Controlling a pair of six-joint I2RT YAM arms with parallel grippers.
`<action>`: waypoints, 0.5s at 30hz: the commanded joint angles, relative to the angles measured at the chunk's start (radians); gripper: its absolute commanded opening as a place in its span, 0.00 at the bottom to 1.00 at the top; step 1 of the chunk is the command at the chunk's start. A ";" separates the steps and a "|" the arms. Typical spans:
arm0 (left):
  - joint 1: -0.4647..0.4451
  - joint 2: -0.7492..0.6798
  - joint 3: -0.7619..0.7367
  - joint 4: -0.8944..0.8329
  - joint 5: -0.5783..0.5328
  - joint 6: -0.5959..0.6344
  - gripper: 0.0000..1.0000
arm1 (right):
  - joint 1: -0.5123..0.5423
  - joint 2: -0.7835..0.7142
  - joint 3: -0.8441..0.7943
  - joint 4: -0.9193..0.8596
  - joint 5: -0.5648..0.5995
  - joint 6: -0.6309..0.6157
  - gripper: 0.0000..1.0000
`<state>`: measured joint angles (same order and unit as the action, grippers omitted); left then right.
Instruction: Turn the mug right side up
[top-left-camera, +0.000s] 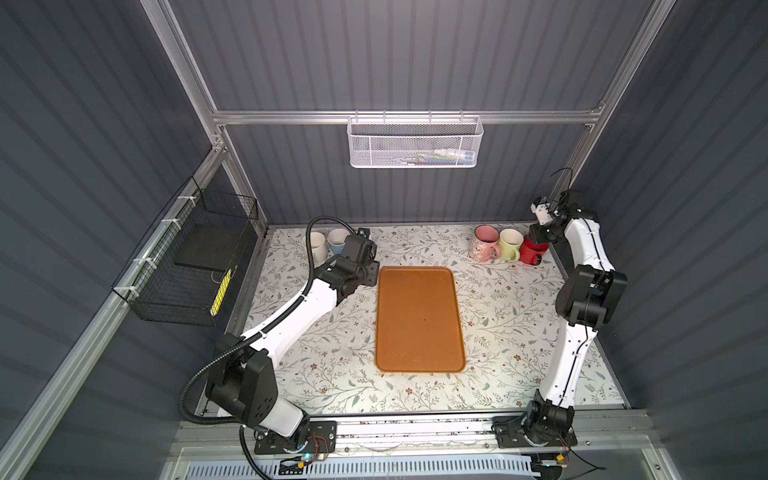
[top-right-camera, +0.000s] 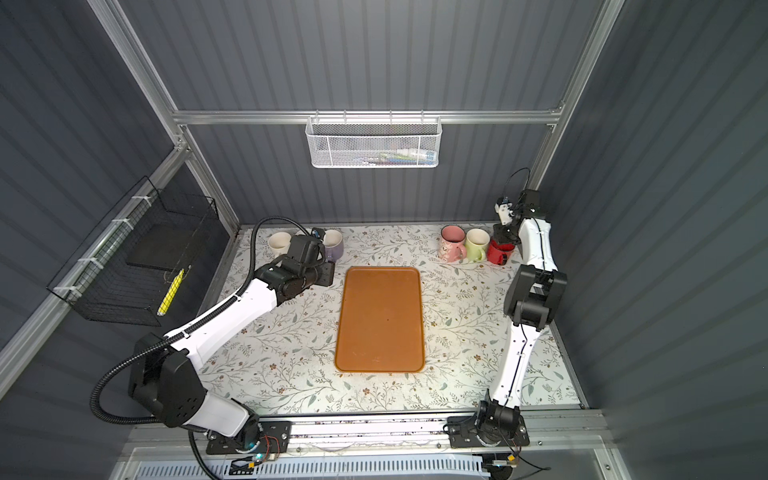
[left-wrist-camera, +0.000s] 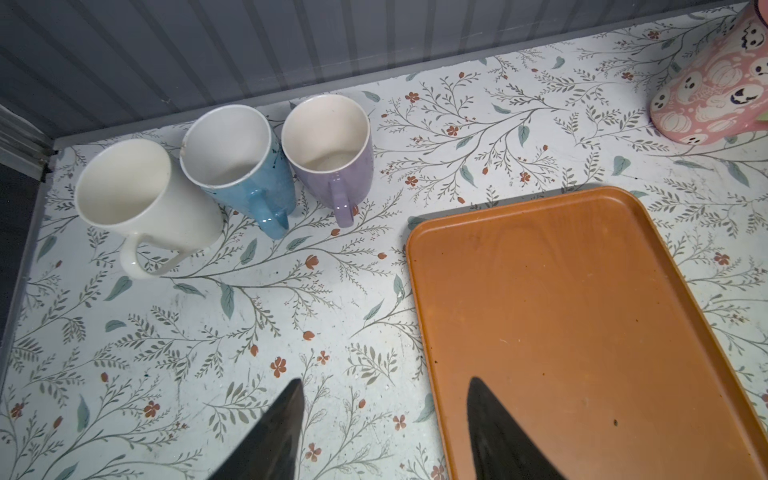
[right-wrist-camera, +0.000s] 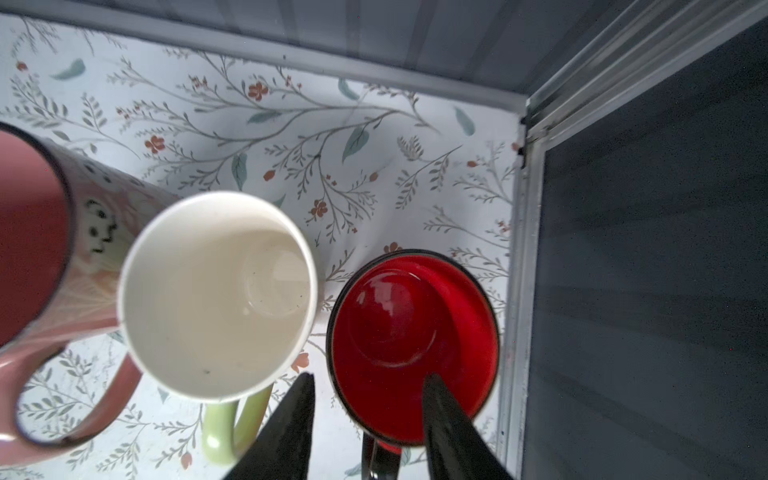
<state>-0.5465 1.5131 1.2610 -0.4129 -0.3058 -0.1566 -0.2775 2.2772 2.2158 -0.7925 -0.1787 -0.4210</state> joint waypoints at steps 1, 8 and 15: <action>0.013 -0.044 -0.038 0.048 -0.051 0.028 0.64 | 0.019 -0.090 -0.066 0.025 0.021 0.037 0.48; 0.095 -0.139 -0.210 0.229 -0.097 -0.007 0.74 | 0.048 -0.364 -0.397 0.249 0.004 0.141 0.55; 0.189 -0.169 -0.384 0.374 -0.261 -0.020 0.99 | 0.123 -0.692 -0.857 0.595 -0.023 0.295 0.67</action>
<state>-0.3683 1.3609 0.9390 -0.1318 -0.4355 -0.1730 -0.1875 1.6718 1.4765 -0.3828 -0.1818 -0.2176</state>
